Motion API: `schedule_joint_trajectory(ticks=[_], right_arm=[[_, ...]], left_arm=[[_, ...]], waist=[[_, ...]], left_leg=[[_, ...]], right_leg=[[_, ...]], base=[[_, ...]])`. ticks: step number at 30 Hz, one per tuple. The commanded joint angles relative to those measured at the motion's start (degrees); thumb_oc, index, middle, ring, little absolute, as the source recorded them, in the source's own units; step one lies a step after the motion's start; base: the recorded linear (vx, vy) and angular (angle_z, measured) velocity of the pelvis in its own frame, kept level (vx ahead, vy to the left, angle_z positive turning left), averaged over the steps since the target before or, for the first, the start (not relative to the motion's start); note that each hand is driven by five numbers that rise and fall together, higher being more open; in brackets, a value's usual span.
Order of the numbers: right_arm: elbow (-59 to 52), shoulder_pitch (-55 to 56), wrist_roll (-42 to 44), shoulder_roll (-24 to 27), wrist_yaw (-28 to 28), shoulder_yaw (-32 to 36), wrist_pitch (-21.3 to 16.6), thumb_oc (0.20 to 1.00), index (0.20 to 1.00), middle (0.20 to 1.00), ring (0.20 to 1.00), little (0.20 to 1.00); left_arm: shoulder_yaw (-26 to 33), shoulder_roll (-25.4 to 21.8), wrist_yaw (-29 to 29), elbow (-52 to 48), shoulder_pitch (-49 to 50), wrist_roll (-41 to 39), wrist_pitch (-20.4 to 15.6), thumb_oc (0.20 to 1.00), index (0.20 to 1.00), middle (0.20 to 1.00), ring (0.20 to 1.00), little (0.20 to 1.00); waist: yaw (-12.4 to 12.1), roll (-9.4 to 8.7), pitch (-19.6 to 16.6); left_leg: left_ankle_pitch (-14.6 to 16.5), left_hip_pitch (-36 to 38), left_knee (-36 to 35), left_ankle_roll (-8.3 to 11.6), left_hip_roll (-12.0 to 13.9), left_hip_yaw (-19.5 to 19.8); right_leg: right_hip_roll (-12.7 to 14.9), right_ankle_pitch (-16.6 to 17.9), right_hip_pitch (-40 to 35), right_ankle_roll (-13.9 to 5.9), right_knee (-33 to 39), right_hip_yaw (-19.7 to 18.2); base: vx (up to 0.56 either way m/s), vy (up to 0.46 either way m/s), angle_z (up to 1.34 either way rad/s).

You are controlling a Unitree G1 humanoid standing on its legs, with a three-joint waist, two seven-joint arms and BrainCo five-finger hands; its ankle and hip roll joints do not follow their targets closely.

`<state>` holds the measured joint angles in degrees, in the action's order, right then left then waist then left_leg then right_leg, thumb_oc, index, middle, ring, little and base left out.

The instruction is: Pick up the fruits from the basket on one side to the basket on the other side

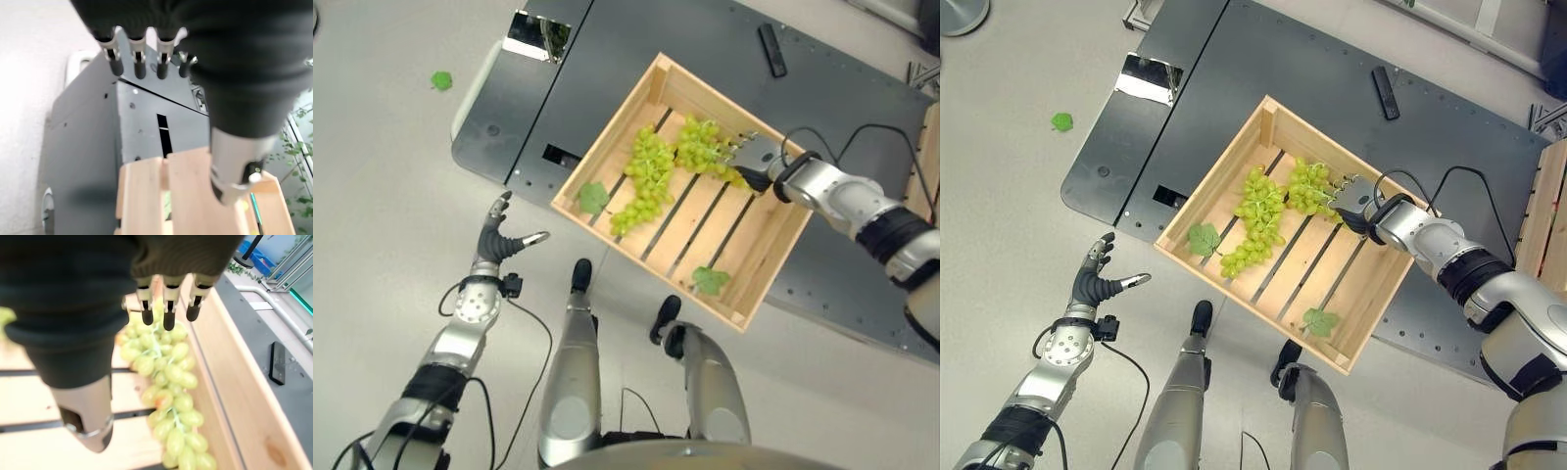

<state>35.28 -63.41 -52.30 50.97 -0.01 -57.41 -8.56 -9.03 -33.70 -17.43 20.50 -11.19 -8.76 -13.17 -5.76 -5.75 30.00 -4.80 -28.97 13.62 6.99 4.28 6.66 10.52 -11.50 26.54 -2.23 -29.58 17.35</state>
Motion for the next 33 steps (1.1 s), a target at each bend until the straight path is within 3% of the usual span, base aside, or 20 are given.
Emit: schedule_joint_trajectory(ticks=[1,12,21,33], right_arm=[[-0.59,-4.33,-0.88,2.13,-1.53,-2.34,2.02,1.000,1.000,1.000,1.000,1.000],[-2.60,-5.01,-0.86,-2.34,-2.14,-2.73,2.11,1.000,1.000,1.000,1.000,1.000],[-0.44,-7.94,-1.69,-11.83,-2.99,-2.99,3.56,1.000,1.000,1.000,1.000,1.000],[-2.48,-13.30,0.56,-15.75,-2.53,-4.40,2.69,1.000,1.000,1.000,1.000,1.000]], left_arm=[[3.69,0.38,-1.72,-5.01,0.13,-1.50,-2.63,1.000,1.000,1.000,1.000,1.000],[3.75,0.11,-2.28,-5.62,0.22,-2.67,-2.84,1.000,1.000,1.000,1.000,1.000],[2.27,0.59,-2.48,-5.40,-0.38,-3.56,-3.19,1.000,1.000,1.000,1.000,1.000],[1.34,0.42,-1.88,-5.63,-0.82,-4.32,-3.31,1.000,1.000,1.000,1.000,1.000]], waist=[[0.59,-0.74,-0.21],[-0.23,-2.17,-0.21],[-2.02,-1.80,-0.21],[-3.14,-2.17,-0.21]], left_leg=[[7.02,-0.49,7.76,-0.91,0.22,0.34],[6.44,-2.43,5.89,-0.44,0.47,1.61],[5.00,-2.92,2.63,-0.39,0.51,2.64],[2.48,-1.40,-2.41,0.28,0.84,3.92]], right_leg=[[-1.13,0.63,0.81,-2.39,2.02,-0.08],[-1.44,-0.04,2.46,-2.08,2.56,1.20],[-1.55,0.39,3.53,-1.99,3.67,2.42],[-1.98,1.48,2.61,-2.11,6.59,4.12]], base=[[-0.01,-0.070,0.03],[0.00,-0.060,0.09],[0.00,-0.024,0.02],[0.01,-0.017,0.06]])
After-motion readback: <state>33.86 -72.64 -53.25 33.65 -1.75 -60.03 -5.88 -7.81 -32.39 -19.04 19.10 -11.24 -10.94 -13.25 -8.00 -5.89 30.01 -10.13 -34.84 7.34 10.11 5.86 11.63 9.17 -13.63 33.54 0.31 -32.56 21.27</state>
